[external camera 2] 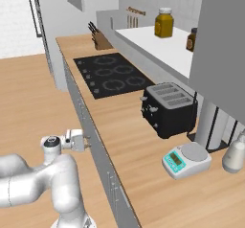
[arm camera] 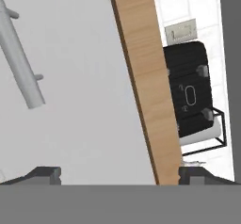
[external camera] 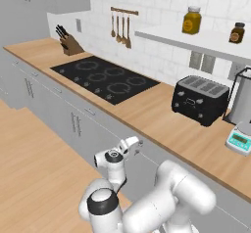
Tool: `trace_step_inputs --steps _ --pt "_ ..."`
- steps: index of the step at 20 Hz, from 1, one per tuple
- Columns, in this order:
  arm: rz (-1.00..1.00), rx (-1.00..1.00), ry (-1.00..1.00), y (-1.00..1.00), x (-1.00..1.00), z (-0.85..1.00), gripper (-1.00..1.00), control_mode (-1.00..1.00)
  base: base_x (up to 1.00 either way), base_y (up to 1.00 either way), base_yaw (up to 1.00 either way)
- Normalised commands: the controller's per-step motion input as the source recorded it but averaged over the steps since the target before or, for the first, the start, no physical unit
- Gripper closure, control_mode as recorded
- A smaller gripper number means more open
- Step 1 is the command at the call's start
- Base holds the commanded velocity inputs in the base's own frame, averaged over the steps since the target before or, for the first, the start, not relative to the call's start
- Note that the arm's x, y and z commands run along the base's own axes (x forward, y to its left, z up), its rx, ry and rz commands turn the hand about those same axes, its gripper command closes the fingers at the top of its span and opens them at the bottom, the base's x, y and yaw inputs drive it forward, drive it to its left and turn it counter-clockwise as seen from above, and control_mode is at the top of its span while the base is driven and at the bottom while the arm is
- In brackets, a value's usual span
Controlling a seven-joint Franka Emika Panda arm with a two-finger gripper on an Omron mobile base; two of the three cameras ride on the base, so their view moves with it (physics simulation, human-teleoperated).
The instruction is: Take a straw from the drawer in front and place it inside the glass cup on the dining counter.
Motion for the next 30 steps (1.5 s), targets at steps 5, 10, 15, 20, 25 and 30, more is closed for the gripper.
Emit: trace_step_inputs --steps 5,10,15,20,25,30 --pt "0.2 0.0 -0.01 -0.01 0.4 -0.27 -1.0 -1.0 0.0 0.0 0.0" --pt "0.13 0.0 0.0 0.0 0.46 -0.36 -1.0 -1.0 0.0 0.0 0.0" --pt "0.03 0.0 0.0 0.0 0.57 -0.36 -1.0 -1.0 0.0 0.0 0.0" --pt "0.0 0.0 0.0 0.0 0.58 -0.4 -1.0 -1.0 0.0 0.0 0.0" --pt "0.0 0.0 0.0 0.0 0.52 -0.47 -1.0 -1.0 0.0 0.0 0.0" --pt "0.01 -0.01 0.0 0.04 0.2 -0.45 1.0 -1.0 0.0 0.0 0.0"
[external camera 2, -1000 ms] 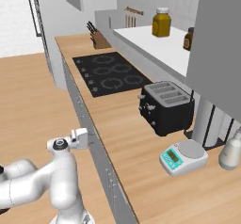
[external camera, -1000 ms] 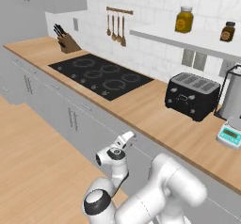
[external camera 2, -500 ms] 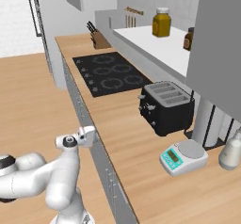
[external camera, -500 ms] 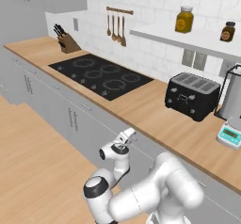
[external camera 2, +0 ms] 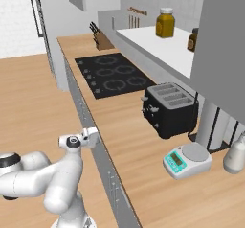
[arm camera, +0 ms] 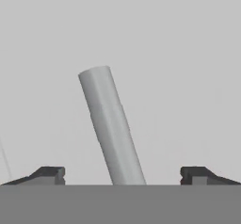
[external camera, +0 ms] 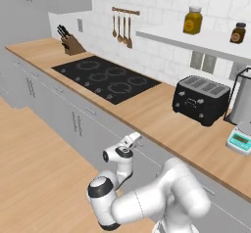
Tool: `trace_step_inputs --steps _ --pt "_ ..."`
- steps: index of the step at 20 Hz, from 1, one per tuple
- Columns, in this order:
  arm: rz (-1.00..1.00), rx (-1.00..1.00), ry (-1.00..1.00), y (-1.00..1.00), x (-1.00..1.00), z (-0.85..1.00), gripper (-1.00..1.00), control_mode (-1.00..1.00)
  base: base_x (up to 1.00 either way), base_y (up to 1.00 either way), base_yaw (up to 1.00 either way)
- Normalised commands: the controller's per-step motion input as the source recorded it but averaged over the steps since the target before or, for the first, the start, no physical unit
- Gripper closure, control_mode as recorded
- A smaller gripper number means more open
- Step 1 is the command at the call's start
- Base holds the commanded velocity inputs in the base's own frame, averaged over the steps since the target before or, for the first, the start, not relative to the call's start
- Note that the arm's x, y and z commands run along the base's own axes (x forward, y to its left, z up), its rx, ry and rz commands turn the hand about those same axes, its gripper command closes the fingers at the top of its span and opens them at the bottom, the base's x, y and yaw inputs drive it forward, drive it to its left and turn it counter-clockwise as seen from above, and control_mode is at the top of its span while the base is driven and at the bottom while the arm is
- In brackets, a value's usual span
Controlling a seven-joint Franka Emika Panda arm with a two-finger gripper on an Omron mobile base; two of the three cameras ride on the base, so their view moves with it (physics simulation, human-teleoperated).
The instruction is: Take a straw from the drawer in front and place it inside the glass cup on the dining counter.
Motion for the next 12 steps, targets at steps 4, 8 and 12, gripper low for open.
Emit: trace_step_inputs --steps 4,8,12 --pt "0.0 -0.02 0.0 0.22 -0.02 -0.25 1.0 -1.0 0.0 0.0 0.0" --pt "0.0 0.0 0.0 0.4 -0.37 -0.18 1.0 -1.0 0.0 0.0 0.0" --pt "0.01 0.0 0.0 0.67 -0.62 -0.06 1.0 -1.0 0.0 0.0 0.0"
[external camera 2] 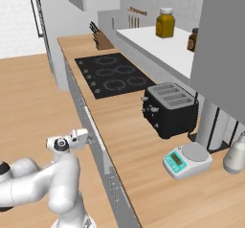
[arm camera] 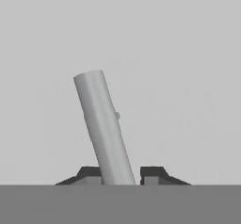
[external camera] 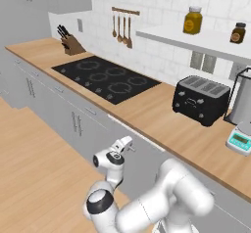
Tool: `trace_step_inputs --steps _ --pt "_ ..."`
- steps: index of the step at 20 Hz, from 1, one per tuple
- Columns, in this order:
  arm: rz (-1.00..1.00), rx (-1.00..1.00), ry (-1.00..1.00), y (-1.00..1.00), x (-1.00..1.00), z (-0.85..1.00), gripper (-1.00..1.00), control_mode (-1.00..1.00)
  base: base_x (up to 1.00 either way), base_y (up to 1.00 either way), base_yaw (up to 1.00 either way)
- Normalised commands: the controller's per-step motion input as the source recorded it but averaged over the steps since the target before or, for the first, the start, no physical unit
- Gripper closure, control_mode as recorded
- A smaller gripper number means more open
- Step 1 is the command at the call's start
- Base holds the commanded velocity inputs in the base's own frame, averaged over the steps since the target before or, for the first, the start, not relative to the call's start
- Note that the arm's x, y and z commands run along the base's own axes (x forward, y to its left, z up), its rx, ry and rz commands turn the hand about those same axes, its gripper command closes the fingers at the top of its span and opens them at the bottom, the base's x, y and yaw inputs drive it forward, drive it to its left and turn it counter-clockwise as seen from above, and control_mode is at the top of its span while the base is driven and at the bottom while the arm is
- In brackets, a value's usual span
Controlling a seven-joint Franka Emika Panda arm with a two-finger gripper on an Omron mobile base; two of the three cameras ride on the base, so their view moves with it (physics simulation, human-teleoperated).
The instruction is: Take a straw from the drawer in front and place it inside the glass cup on the dining counter.
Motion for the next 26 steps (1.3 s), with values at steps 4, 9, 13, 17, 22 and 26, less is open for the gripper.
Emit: trace_step_inputs --steps 4,9,13,17,22,26 --pt "0.02 0.0 0.01 0.96 -0.65 0.0 1.0 -1.0 0.0 0.0 0.0" --pt "0.04 0.0 0.06 1.0 -0.61 0.0 1.0 -1.0 0.0 0.0 0.0" --pt "0.04 0.0 0.09 1.0 -0.58 0.0 1.0 -1.0 0.0 0.0 0.0" --pt "0.04 0.0 0.13 1.0 -0.56 0.0 1.0 -1.0 0.0 0.0 0.0" --pt "0.03 0.0 0.17 1.0 -0.49 0.0 1.0 -1.0 0.0 0.0 0.0" --pt "0.0 0.02 0.27 0.96 -0.23 0.0 -1.0 -1.0 0.0 0.0 0.0"
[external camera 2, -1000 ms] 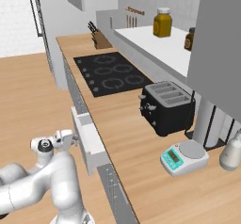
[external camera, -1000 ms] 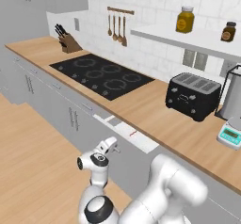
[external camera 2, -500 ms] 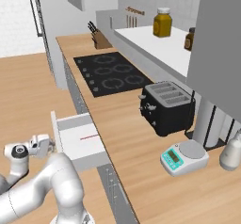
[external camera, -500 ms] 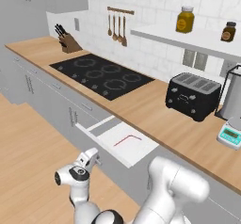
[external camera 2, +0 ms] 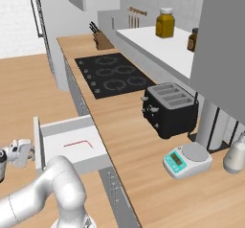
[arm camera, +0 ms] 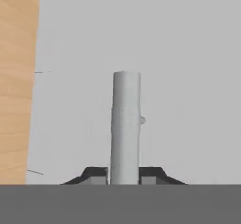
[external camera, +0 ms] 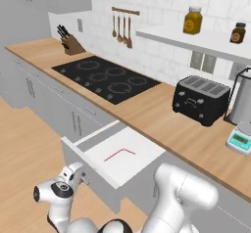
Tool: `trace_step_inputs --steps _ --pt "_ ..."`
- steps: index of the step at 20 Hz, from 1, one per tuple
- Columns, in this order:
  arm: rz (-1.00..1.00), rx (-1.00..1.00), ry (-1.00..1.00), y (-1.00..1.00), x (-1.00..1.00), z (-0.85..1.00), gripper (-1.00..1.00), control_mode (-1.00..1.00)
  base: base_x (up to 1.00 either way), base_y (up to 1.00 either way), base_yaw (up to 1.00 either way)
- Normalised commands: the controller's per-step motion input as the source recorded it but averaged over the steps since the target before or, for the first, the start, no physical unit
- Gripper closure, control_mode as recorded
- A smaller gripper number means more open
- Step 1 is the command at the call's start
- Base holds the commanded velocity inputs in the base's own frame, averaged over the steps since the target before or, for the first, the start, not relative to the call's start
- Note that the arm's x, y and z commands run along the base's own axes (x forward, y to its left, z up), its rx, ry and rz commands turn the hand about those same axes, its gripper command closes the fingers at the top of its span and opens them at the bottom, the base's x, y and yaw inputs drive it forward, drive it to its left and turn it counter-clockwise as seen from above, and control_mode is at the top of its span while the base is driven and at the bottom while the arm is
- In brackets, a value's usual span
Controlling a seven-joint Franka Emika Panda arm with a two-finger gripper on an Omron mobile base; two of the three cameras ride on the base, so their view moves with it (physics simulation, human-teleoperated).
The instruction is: Take a straw from the drawer in front and place it inside the glass cup on the dining counter.
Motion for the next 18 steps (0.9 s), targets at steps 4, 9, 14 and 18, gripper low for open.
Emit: trace_step_inputs --steps 4,9,14,18 --pt "0.0 0.13 0.26 0.44 -0.21 0.03 -1.0 -1.0 0.0 0.0 0.0" --pt "0.0 0.44 0.3 0.01 -0.39 0.55 -1.0 -1.0 0.0 0.0 0.0" --pt "0.0 0.58 0.16 -0.26 -0.4 0.99 -1.0 -1.0 0.0 0.0 0.0" --pt "0.0 0.45 0.0 -0.82 -0.38 1.0 -1.0 -1.0 0.0 0.0 0.0"
